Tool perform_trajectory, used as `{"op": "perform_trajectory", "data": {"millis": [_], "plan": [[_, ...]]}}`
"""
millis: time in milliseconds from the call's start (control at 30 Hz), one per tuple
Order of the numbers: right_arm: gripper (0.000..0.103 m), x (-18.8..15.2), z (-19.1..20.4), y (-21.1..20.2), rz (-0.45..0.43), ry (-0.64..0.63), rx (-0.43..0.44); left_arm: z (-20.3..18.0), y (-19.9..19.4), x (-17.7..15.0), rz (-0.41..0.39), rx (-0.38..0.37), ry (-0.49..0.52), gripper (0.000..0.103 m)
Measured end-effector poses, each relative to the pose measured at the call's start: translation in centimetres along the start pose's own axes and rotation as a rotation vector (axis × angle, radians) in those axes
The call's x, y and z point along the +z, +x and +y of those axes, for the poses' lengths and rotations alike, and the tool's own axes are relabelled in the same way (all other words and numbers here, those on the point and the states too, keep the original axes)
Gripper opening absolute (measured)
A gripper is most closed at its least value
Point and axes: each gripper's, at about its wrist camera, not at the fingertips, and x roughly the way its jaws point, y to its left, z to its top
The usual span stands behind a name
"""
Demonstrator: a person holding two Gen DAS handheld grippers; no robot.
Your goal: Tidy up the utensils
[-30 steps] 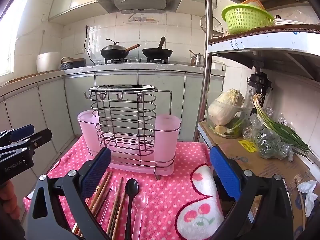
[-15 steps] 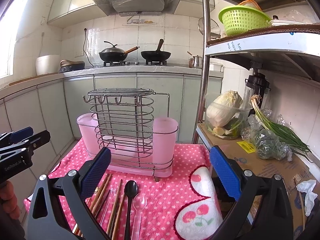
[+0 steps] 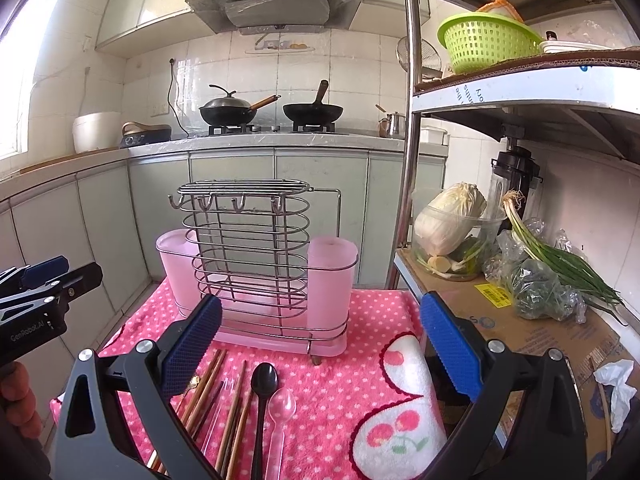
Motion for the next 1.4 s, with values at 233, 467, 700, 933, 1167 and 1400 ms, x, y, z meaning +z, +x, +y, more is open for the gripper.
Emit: {"op": "perform_trajectory", "data": {"millis": [233,467,700,933,1167,1400], "plan": [[0.100,0.09,-0.02,-0.13,-0.006,0.002,0.003,0.06,-0.18,-0.03,-0.007,-0.001,-0.002,0.068],[0.100,0.04,0.05,-0.32,-0.008,0.004,0.006,-0.02,-0.24,-0.15,-0.009,0.001,-0.002,0.068],[0.100,0.11,0.08,-0.37,-0.010,0.004,0.007,-0.13,-0.37,-0.26,-0.011,0.000,0.000,0.068],[0.100,0.11,0.16,-0.53,-0.016,0.004,0.009,-0.04,-0.38,-0.27,-0.011,0.001,-0.001,0.068],[0.100,0.12,0.52,-0.71,-0.024,-0.006,0.012,0.19,-0.45,-0.14,-0.011,0.001,-0.002,0.068],[0.100,0.13,0.44,-0.78,-0.025,-0.005,0.012,0.12,-0.58,-0.16,-0.012,-0.002,-0.002,0.068]]}}
